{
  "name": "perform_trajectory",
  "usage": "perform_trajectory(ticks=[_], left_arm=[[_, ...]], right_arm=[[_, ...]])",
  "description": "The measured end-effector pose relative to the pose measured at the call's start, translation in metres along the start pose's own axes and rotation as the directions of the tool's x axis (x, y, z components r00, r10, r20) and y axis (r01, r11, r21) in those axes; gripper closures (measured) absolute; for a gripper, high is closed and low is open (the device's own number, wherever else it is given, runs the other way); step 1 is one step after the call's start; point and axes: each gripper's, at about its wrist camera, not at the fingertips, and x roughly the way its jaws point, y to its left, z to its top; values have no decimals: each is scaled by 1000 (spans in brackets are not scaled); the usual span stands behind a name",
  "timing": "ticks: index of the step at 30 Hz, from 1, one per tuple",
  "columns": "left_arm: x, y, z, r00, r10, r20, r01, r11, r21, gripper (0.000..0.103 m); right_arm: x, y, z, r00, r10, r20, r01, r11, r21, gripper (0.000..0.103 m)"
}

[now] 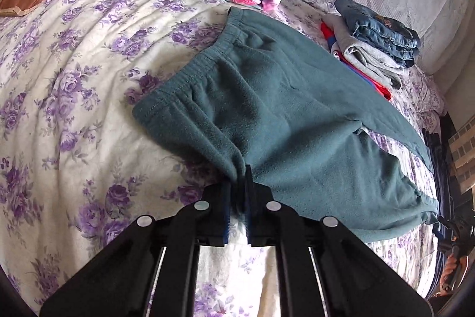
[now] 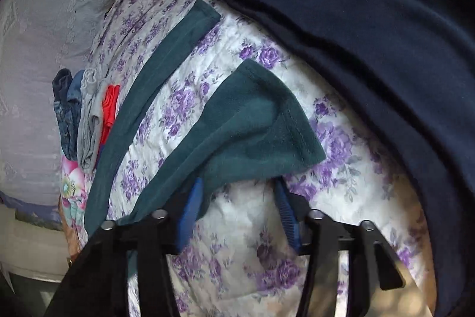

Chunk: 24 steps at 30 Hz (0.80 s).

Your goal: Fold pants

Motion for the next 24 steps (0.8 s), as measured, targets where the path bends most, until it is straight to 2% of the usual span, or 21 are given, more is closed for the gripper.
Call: perform_trajectory(ticks=[1,5,11,16,21,24], left_arm=[[1,-1,0,1000,7,1,-7,1000,3,96],[-1,-1,0,1000,8,10,-8,1000,-6,97],[-35,-3,-13,999,3,38,-3,1000,11,98],[-59,-1,-23,999,-17,49,15,1000,27,98],[-32,6,-28,999,12,-50,-11,1000,22,97],[-35,7,-32,999,12,-53,-9,999,53,92]], right_arm=[[4,-4,2,1000,18,12,-18,1000,10,100],[1,-10,0,996,64,63,-65,998,16,100],[-53,-4,-19,989,78,124,-71,995,-63,100],[-74,-19,-28,993,56,105,-50,997,-61,100],[-48,-48,-38,1000,12,7,-12,1000,-9,99],[-47,-53,-42,1000,12,-23,-12,1000,-8,95]])
